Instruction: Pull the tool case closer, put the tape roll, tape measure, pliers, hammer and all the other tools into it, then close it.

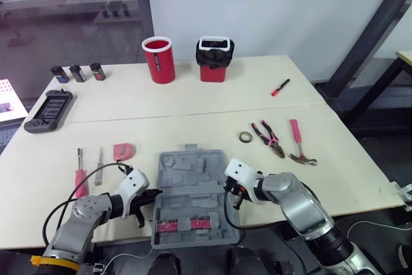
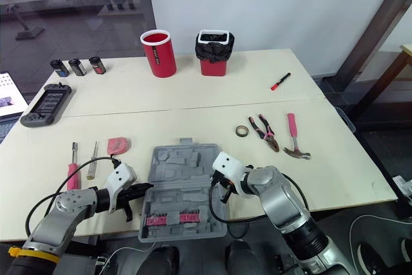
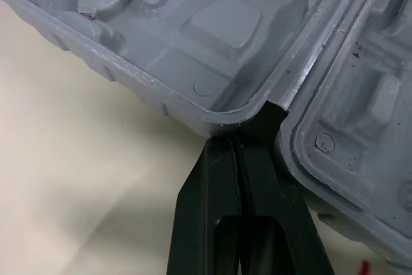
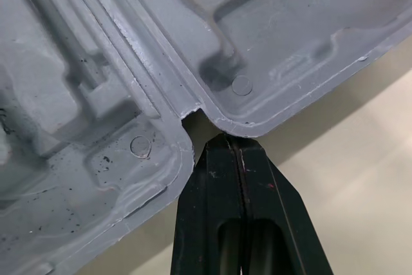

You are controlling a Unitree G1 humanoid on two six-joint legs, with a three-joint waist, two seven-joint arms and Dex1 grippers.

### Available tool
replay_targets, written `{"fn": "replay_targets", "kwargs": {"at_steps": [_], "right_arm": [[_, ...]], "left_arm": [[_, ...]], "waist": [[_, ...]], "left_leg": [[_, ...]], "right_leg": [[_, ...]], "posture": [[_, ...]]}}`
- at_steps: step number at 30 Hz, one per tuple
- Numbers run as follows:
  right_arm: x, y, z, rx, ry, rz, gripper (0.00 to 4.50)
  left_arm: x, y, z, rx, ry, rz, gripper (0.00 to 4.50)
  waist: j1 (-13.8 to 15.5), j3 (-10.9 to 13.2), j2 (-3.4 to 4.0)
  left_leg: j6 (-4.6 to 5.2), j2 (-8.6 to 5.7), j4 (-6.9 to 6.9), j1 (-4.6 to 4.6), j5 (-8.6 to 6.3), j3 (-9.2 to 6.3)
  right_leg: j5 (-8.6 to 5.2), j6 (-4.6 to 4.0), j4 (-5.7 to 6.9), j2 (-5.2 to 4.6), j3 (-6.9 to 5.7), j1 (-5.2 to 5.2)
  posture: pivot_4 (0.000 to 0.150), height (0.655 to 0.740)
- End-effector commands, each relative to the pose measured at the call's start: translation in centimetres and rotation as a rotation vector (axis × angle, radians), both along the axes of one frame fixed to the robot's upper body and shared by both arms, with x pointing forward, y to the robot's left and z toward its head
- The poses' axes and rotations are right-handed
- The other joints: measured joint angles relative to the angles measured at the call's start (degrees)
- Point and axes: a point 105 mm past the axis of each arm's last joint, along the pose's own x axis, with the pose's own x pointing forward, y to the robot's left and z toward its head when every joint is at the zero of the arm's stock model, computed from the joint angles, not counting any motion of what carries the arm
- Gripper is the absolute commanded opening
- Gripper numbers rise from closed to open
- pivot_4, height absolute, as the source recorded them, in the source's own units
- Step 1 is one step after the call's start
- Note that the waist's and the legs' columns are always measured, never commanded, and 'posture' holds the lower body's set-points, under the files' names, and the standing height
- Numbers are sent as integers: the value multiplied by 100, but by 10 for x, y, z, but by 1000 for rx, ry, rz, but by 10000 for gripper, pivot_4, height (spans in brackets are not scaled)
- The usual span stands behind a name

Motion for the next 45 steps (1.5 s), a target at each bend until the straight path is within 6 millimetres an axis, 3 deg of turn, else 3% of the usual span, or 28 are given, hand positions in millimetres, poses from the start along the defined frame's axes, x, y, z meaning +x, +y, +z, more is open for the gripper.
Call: {"fn": "replay_targets", "kwargs": {"at_steps": [1, 11, 22, 30, 38, 45], "right_arm": [[-9, 7, -3, 17, 26, 24, 0], [-1, -1, -7, -7, 11, -9, 0], [2, -35, -9, -61, 24, -84, 0], [3, -56, -9, -76, 28, -155, 0], [-2, -60, -11, -85, 48, -159, 0], [-6, -71, -12, -100, 52, -196, 0]], "left_arm": [[-14, -1, -19, 12, 92, -3, 337], [-18, 0, -20, 8, 105, 5, 337], [-1, -43, -5, -52, 53, -77, 337], [1, -54, -4, -57, 60, -96, 337], [3, -39, -8, -13, 66, -80, 337], [8, -11, -9, 53, 56, -28, 337]], "waist": [[0, -2, 0], [-8, -12, -11], [174, -40, 5], [217, -47, 11], [271, -48, 10], [263, -50, 6]], "left_leg": [[0, 0, 0, 0, 0, 0], [0, 0, -1, 0, 0, 0], [-1, -6, 5, -6, -1, -1], [-1, -42, 9, -19, -1, -11], [-1, -44, 2, -22, -1, -12], [-1, -43, -7, -27, -1, -12]], "right_leg": [[-1, 1, -1, 0, 0, 0], [-2, 2, -2, 0, 0, -1], [-4, 5, -19, -7, 0, 4], [-2, 4, -98, -38, -2, 25], [-2, 7, -96, -39, -3, 29], [-3, 8, -96, -38, -3, 28]], "posture": [[1500, 7387], [1500, 7387], [1500, 7387], [1500, 7387], [1500, 7387], [1500, 7387]]}}
